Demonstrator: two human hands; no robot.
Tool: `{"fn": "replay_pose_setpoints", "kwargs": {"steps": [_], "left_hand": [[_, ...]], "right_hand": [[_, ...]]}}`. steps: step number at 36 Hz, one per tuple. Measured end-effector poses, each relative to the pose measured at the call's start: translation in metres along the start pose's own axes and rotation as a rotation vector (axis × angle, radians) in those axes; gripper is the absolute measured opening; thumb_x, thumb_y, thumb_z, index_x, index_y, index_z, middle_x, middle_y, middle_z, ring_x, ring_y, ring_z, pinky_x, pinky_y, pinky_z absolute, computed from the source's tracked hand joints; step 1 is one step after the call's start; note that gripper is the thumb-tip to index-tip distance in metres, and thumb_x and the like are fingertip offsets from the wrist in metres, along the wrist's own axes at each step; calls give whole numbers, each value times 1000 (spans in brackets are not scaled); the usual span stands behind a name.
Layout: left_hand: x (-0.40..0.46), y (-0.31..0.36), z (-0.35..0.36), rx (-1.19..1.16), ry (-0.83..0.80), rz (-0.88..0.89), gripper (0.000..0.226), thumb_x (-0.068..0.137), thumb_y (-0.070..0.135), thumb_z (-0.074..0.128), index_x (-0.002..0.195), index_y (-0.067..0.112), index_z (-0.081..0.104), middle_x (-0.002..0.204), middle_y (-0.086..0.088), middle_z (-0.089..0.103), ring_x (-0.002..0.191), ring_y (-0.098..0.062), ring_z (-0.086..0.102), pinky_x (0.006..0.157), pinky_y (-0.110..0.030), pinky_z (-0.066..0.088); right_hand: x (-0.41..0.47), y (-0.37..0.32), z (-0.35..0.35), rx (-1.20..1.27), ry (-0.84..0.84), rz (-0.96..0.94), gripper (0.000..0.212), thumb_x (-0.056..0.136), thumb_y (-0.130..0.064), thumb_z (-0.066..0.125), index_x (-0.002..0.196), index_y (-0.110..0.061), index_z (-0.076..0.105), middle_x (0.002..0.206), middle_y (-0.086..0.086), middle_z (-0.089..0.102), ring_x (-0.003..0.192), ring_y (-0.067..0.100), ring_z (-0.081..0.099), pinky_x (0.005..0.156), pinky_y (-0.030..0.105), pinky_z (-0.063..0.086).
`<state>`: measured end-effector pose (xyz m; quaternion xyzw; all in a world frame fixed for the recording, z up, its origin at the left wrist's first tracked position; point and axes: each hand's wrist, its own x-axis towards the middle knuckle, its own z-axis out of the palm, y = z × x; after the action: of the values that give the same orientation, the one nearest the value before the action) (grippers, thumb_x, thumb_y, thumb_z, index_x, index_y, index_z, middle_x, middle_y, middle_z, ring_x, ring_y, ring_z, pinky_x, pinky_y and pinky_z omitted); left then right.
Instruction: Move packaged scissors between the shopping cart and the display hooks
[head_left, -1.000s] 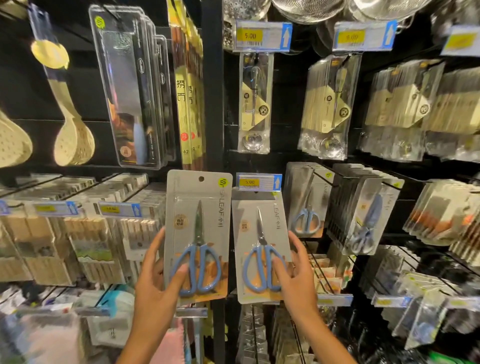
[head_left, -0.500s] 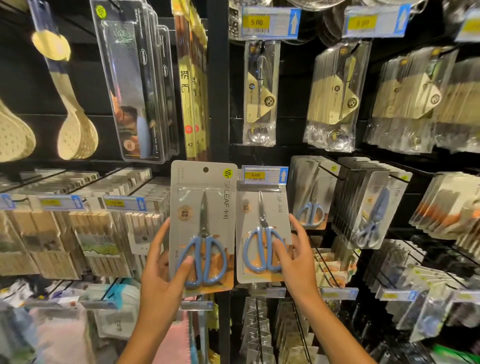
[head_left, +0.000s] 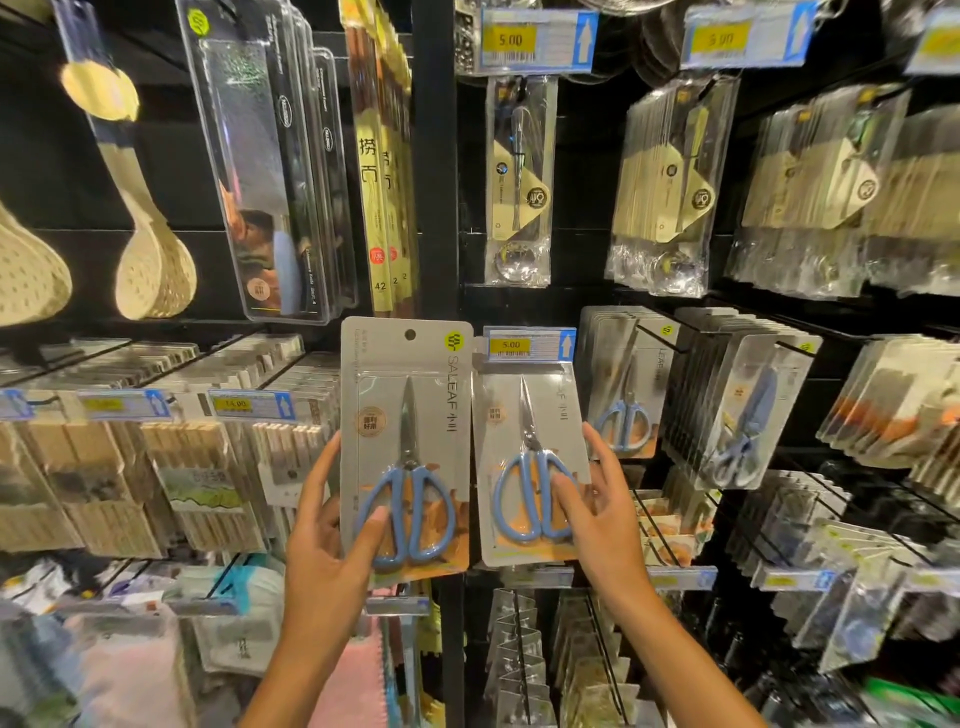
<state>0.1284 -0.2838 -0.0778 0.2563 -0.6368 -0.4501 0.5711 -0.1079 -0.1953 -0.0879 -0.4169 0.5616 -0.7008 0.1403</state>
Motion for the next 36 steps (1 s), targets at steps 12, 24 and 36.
{"fn": "replay_pose_setpoints", "kwargs": {"steps": [12, 24, 36], "left_hand": [[-2, 1, 2, -11, -13, 4, 75, 89, 15, 67, 147, 53, 38, 141, 7, 61, 121, -14, 65, 94, -29, 58], [-2, 4, 1, -14, 9, 6, 76, 89, 9, 67, 149, 45, 38, 139, 24, 59, 123, -11, 64, 93, -23, 57], [-2, 2, 3, 2, -2, -2, 77, 92, 4, 66, 150, 46, 37, 142, 7, 60, 121, -16, 65, 88, -25, 59]], "right_hand": [[-2, 6, 3, 2, 24, 30, 59, 100, -14, 59, 150, -34, 36, 133, -17, 62, 110, 2, 66, 80, 23, 59], [1, 14, -1, 2, -17, 30, 60, 99, -22, 61, 148, -44, 35, 137, -9, 61, 118, 12, 64, 93, 38, 59], [-17, 30, -1, 4, -51, 25, 60, 101, -20, 57, 149, -48, 33, 147, -13, 52, 126, 10, 60, 102, 50, 53]]}}
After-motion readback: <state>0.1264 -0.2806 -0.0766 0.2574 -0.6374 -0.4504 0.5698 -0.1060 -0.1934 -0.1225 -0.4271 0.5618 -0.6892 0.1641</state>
